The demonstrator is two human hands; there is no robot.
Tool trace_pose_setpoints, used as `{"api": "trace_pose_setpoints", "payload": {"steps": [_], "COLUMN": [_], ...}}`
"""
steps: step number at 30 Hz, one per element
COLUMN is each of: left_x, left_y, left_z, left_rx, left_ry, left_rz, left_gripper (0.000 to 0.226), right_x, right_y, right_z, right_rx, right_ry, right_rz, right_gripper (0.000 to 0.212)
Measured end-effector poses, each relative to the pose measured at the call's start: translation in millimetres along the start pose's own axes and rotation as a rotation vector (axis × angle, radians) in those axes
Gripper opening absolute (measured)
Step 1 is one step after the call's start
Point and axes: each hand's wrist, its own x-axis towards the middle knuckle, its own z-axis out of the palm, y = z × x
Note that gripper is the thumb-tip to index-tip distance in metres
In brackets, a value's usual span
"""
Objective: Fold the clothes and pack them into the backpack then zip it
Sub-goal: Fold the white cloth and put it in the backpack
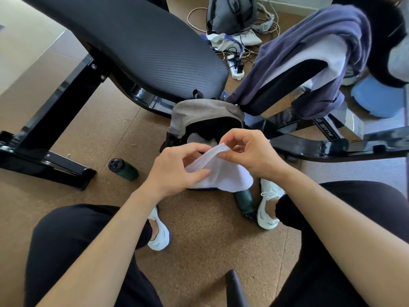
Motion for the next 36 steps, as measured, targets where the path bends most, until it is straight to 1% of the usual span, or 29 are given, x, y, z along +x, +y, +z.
{"api": "trace_pose_setpoints", "payload": {"steps": [3,5,7,11,14,16,17,20,22,24,26,28,30,32,33,34,36], "left_x": [1.6,3.2,3.8,0.4,-0.8,-1.0,-1.7,-6.9,-10.6,-12.9,-16.0,-18.5,-20.4,-20.9,-21.4,-21.8,-22.7], "left_y": [3.4,2.5,1.2,5.7,4.5,0.8,-0.2,-2.4,-5.7,-12.6,-20.5,-27.6,-33.9,-40.6,-45.1,-50.0,-57.6], "left_z": [15.9,21.3,21.0,10.9,-2.6,-14.1,-20.2,-37.8,-47.5,-53.7,-57.9,-60.8,-61.6,-61.7,-62.0,-62.2,-61.3], "left_rx": [0.043,0.061,0.053,0.036,0.023,0.018,0.006,-0.086,-0.103,-0.082,-0.073,-0.076,-0.083,-0.088,-0.102,-0.125,-0.166], "left_ry": [0.031,0.082,0.1,0.09,0.05,0.059,0.076,0.137,0.184,0.23,0.277,0.314,0.346,0.399,0.439,0.485,0.562], "left_rz": [-0.025,-0.004,0.032,0.084,0.124,0.119,0.111,0.094,0.07,0.033,-0.012,-0.052,-0.097,-0.18,-0.239,-0.303,-0.415], "left_gripper": [0.045,0.035,0.03,0.023,0.026,0.029,0.028,0.015,0.013,0.012,0.009,0.013,0.018,0.023,0.026,0.029,0.035], "right_x": [1.9,2.8,3.4,3.3,4.7,5.5,5.2,3.6,1.8,0.7,-0.8,-2.6,-4.2,-4.4,-3.4,-1.8,1.7], "right_y": [0.7,2.1,3.2,6.5,17.2,24.9,27.9,38.5,47.7,58.9,69.7,78.8,86.6,93.4,95.0,95.1,91.4], "right_z": [10.2,11.8,9.5,6.2,12.5,17.1,18.7,22.0,23.2,22.2,21.7,19.6,16.7,12.1,8.6,4.8,-1.3], "right_rx": [0.004,0.006,0.025,0.053,-0.076,-0.141,-0.159,-0.233,-0.282,-0.319,-0.354,-0.377,-0.388,-0.336,-0.252,-0.12,0.189], "right_ry": [-0.015,-0.017,-0.03,-0.147,-0.23,-0.264,-0.28,-0.316,-0.329,-0.336,-0.34,-0.349,-0.35,-0.308,-0.253,-0.176,-0.012], "right_rz": [-0.001,-0.003,0.0,0.075,0.098,0.111,0.116,0.129,0.163,0.2,0.25,0.31,0.367,0.439,0.485,0.526,0.577], "right_gripper": [0.012,0.013,0.019,0.034,0.029,0.024,0.023,0.031,0.032,0.028,0.018,0.011,0.011,0.016,0.022,0.028,0.029]}}
